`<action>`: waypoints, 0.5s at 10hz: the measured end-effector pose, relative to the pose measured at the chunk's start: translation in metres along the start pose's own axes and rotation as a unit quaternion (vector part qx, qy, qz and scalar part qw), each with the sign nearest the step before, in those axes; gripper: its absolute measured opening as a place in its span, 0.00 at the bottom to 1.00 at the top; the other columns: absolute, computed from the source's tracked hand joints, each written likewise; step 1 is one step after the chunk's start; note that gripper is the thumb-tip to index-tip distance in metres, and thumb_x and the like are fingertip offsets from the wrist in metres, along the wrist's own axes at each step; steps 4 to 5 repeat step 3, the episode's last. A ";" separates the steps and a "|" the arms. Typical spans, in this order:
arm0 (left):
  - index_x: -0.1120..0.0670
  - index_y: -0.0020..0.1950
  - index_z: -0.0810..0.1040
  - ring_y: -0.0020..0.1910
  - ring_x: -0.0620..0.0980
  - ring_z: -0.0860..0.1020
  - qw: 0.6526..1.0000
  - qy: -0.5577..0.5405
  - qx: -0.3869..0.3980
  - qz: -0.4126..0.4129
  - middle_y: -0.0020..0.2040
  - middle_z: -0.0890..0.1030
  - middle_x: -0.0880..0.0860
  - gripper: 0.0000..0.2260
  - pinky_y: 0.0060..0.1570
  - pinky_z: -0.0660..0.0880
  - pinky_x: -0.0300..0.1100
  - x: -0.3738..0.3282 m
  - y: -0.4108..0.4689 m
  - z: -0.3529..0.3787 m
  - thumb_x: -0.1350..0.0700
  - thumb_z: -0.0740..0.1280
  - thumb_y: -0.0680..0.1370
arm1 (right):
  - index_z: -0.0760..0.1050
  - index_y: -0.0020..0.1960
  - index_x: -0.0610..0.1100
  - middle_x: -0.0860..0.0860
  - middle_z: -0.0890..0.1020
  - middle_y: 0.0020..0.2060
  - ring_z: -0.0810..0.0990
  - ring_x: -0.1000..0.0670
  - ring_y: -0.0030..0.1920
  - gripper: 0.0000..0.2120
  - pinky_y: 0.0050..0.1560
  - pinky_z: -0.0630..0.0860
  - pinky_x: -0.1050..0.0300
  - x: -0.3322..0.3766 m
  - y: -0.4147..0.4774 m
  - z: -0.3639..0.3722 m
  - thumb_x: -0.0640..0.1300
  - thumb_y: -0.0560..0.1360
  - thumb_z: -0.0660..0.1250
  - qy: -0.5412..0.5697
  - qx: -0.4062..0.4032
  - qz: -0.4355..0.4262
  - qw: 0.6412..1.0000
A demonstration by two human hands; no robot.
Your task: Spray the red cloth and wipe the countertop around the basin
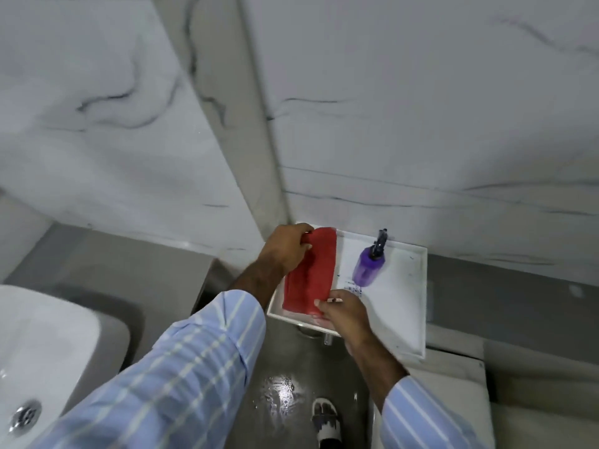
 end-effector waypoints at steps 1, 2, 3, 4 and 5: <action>0.55 0.70 0.78 0.64 0.60 0.80 0.999 0.020 0.045 -0.018 0.64 0.84 0.59 0.19 0.66 0.74 0.47 0.002 0.013 0.016 0.58 0.70 0.78 | 0.78 0.59 0.37 0.37 0.86 0.52 0.88 0.43 0.39 0.14 0.48 0.87 0.46 0.002 0.007 -0.014 0.39 0.76 0.75 -0.016 0.013 0.019 1.000; 0.53 0.76 0.72 0.69 0.60 0.77 0.994 0.051 0.097 -0.017 0.69 0.80 0.58 0.25 0.68 0.72 0.47 0.006 0.009 0.035 0.55 0.70 0.79 | 0.79 0.60 0.40 0.41 0.86 0.48 0.87 0.45 0.36 0.15 0.40 0.85 0.51 -0.003 0.005 -0.038 0.41 0.76 0.76 -0.041 0.026 0.029 0.998; 0.50 0.79 0.69 0.71 0.58 0.75 0.994 0.058 0.095 -0.001 0.73 0.78 0.56 0.26 0.71 0.71 0.48 0.012 -0.006 0.041 0.53 0.68 0.80 | 0.82 0.58 0.42 0.44 0.87 0.49 0.87 0.46 0.41 0.11 0.44 0.83 0.52 0.000 -0.012 -0.071 0.43 0.76 0.75 -0.181 -0.034 -0.022 0.983; 0.50 0.79 0.69 0.71 0.58 0.75 0.994 0.058 0.095 -0.001 0.73 0.78 0.56 0.26 0.71 0.71 0.48 0.012 -0.006 0.041 0.53 0.68 0.80 | 0.82 0.58 0.42 0.44 0.87 0.49 0.87 0.46 0.41 0.11 0.44 0.83 0.52 0.000 -0.012 -0.071 0.43 0.76 0.75 -0.181 -0.034 -0.022 0.983; 0.50 0.79 0.69 0.71 0.58 0.75 0.994 0.058 0.095 -0.001 0.73 0.78 0.56 0.26 0.71 0.71 0.48 0.012 -0.006 0.041 0.53 0.68 0.80 | 0.82 0.58 0.42 0.44 0.87 0.49 0.87 0.46 0.41 0.11 0.44 0.83 0.52 0.000 -0.012 -0.071 0.43 0.76 0.75 -0.181 -0.034 -0.022 0.983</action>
Point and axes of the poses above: each hand's wrist, its own y-axis towards the middle knuckle, its own z-axis out of the palm, x = y × z, the point moved 5 cm from there along y, towards the middle knuckle
